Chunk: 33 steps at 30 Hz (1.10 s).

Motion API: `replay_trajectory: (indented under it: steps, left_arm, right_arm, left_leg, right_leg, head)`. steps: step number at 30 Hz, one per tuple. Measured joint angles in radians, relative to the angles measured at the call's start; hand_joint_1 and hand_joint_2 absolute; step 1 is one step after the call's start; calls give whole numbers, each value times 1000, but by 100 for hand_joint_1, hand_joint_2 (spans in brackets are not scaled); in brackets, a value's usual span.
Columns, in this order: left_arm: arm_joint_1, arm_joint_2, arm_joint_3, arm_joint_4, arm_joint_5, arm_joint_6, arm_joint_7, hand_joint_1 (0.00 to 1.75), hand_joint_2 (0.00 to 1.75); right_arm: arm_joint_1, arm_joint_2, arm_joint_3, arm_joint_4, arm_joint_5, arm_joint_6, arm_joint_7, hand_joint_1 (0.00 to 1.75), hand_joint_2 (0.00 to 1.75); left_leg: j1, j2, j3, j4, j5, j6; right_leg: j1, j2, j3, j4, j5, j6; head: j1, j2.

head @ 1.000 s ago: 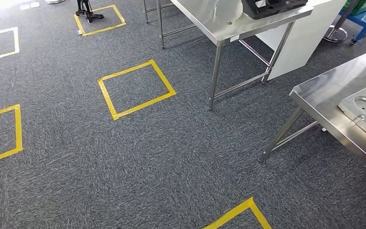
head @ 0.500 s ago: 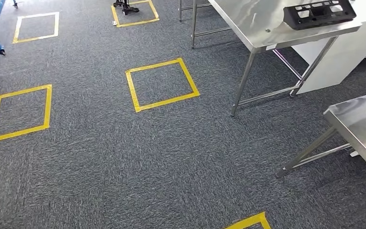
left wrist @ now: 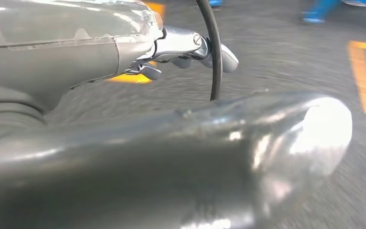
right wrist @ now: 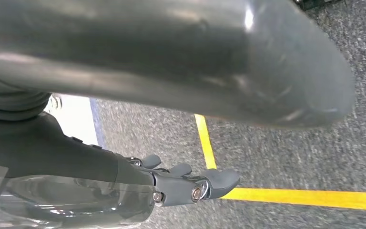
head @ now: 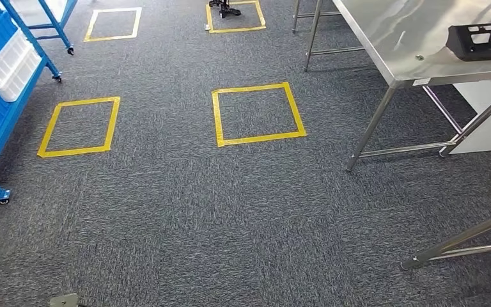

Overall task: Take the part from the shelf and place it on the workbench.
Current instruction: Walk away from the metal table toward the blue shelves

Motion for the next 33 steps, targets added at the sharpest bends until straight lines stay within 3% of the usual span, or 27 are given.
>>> replay_trajectory:
  steps: [1,3,5,6,7,8,9,11,13,15,17,19,21,22,23,24,26,28,30,31,33]
  left_arm:
    - [3,0,0,-8,-70,-54,-8,0,0]
    - [0,0,-1,-18,-266,-190,23,0,0]
    - [-11,0,-3,-15,-458,-337,112,0,0]
    - [-18,0,-4,-3,-532,-401,170,0,0]
    - [-27,0,-5,18,-593,-453,219,0,0]
    - [-38,0,-4,46,-651,-499,251,0,0]
    - [-54,0,0,85,-715,-542,257,0,0]
    - [-105,0,17,197,-820,-598,214,0,0]
    - [-153,-1,35,328,-827,-597,166,0,0]
    - [-168,-4,35,426,-731,-555,137,0,0]
    - [-165,-8,9,491,-592,-520,77,0,0]
    - [-169,-7,-47,533,-504,-524,-28,0,0]
    - [-187,-2,-94,565,-503,-539,-112,0,0]
    - [-197,0,-102,582,-513,-538,-131,0,0]
    - [-205,1,-101,595,-520,-534,-135,0,0]
    - [-210,1,-98,604,-526,-531,-129,0,0]
    - [-215,1,-94,609,-551,-530,-105,0,0]
    - [-218,2,-90,609,-589,-531,-85,0,0]
    - [-219,3,-86,609,-611,-533,-77,0,0]
    - [-218,3,-84,609,-615,-534,-74,0,0]
    - [-221,4,-81,609,-626,-538,-63,0,0]
  right_arm:
    - [3,1,10,-2,-6,-2,-3,0,0]
    - [10,3,20,-4,5,11,-20,0,0]
    - [10,3,12,-6,62,56,-54,0,0]
    - [5,3,0,-7,105,87,-77,0,0]
    - [-3,3,-17,-9,150,115,-101,0,0]
    - [-13,3,-37,-10,195,138,-125,0,0]
    - [-26,2,-62,-10,244,157,-154,0,0]
    - [-54,-2,-110,-6,361,182,-225,0,0]
    - [-87,-20,-143,18,501,184,-307,0,0]
    - [-127,-52,-153,74,599,159,-357,0,0]
    - [-167,-86,-168,145,631,127,-367,0,0]
    - [-192,-98,-213,185,608,120,-354,0,0]
    - [-200,-80,-278,170,565,151,-343,0,0]
    - [-200,-66,-309,153,549,169,-345,0,0]
    - [-199,-55,-334,136,537,183,-347,0,0]
    - [-197,-46,-352,122,527,191,-349,0,0]
    - [-193,-36,-373,106,514,198,-348,0,0]
    - [-192,-28,-384,92,508,199,-346,0,0]
    - [-195,-21,-390,80,506,199,-344,0,0]
    - [-196,-18,-391,76,505,199,-344,0,0]
    - [-196,-14,-394,69,502,201,-342,0,0]
  left_leg:
    - [0,20,-7,17,-12,-4]
    - [0,79,-49,112,-71,-10]
    - [4,104,-109,242,-134,-18]
    - [6,107,-125,277,-142,-20]
    - [7,109,-122,275,-131,-21]
    - [8,115,-98,230,-101,-20]
    - [8,128,-59,158,-65,-18]
    - [1,163,5,30,-21,-7]
    - [-7,177,18,-5,-17,5]
    - [-8,163,18,-10,-12,15]
    - [-4,150,22,-19,-3,28]
    - [-4,131,20,-24,4,40]
    - [-5,101,15,-23,7,44]
    - [-5,84,15,-22,8,44]
    - [-5,68,17,-21,7,43]
    - [-4,52,20,-20,6,42]
    - [-5,27,18,-12,1,33]
    - [-6,9,9,-6,-3,21]
    - [-3,-12,3,-6,-2,8]
    - [-3,-10,1,-1,-5,3]
    - [-4,36,-23,55,-40,-5]
  right_leg:
    - [-1,-12,2,-4,3,-8]
    - [0,-41,2,-9,4,-19]
    - [5,-69,0,-9,3,-24]
    - [6,-83,0,-9,2,-24]
    - [7,-96,0,-8,1,-24]
    - [8,-108,2,-8,0,-22]
    - [9,-121,4,-8,-2,-20]
    - [11,-143,11,-8,-5,-12]
    - [12,-158,15,-9,-6,-1]
    - [10,-163,19,-10,-6,11]
    - [5,-126,11,13,-28,23]
    - [2,-70,-36,113,-87,28]
    - [3,-51,-101,240,-137,29]
    - [3,-49,-119,269,-135,28]
    - [3,-47,-119,260,-113,28]
    - [1,-41,-101,212,-74,27]
    - [-4,4,-48,77,-4,26]
    - [-6,42,-24,11,13,23]
    - [-5,29,-21,6,10,13]
    - [-5,15,-18,2,12,7]
    - [-6,-14,-14,-6,15,-7]
  head:
    - [-2,0]
    - [-7,0]
    - [-9,0]
    - [-9,0]
    - [-9,0]
    - [-9,0]
    - [-10,0]
    - [-8,0]
    - [-7,0]
    - [-6,0]
    - [-6,0]
    - [-5,0]
    - [-4,0]
    - [-3,0]
    - [-3,0]
    - [-4,0]
    - [-3,0]
    - [-2,0]
    - [-3,0]
    - [-3,0]
    - [-9,0]
